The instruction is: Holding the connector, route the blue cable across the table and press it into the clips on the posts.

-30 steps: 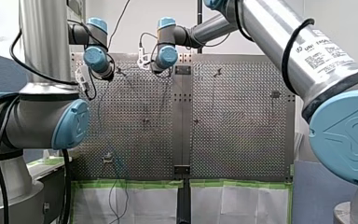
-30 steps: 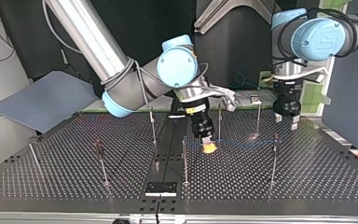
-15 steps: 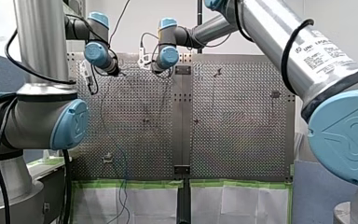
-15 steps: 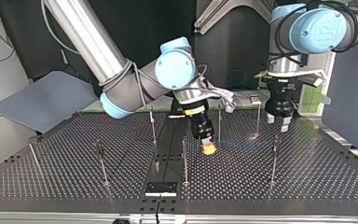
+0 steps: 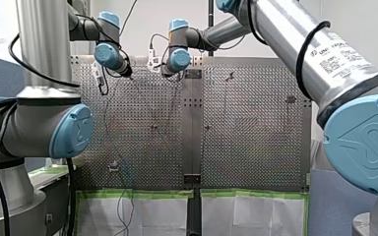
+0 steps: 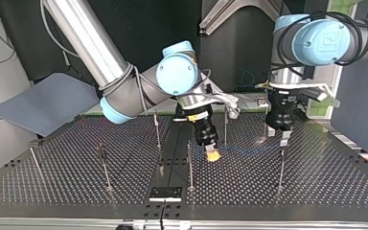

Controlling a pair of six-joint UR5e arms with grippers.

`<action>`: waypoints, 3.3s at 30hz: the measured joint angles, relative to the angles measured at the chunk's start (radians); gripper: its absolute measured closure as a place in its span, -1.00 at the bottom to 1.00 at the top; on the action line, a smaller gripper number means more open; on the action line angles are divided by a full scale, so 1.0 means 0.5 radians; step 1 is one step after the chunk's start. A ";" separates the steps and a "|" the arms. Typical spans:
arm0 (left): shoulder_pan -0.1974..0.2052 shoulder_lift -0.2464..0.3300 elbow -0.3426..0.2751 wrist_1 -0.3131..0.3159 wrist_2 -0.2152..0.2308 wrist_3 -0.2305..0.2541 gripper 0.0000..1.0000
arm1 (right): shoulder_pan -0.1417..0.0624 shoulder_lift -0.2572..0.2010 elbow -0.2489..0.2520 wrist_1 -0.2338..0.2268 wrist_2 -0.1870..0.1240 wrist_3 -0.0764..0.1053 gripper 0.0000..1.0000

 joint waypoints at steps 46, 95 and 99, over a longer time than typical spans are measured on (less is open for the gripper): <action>-0.099 -0.459 0.312 0.116 -0.162 0.013 0.81 | 0.013 0.019 0.000 0.009 -0.002 0.005 0.99; -0.235 -0.569 -0.282 0.460 -0.358 -0.076 1.00 | 0.017 0.164 0.323 0.061 0.001 0.101 0.99; -0.239 -0.626 -0.301 0.489 -0.360 -0.080 1.00 | 0.016 0.166 0.377 0.061 0.001 0.103 0.99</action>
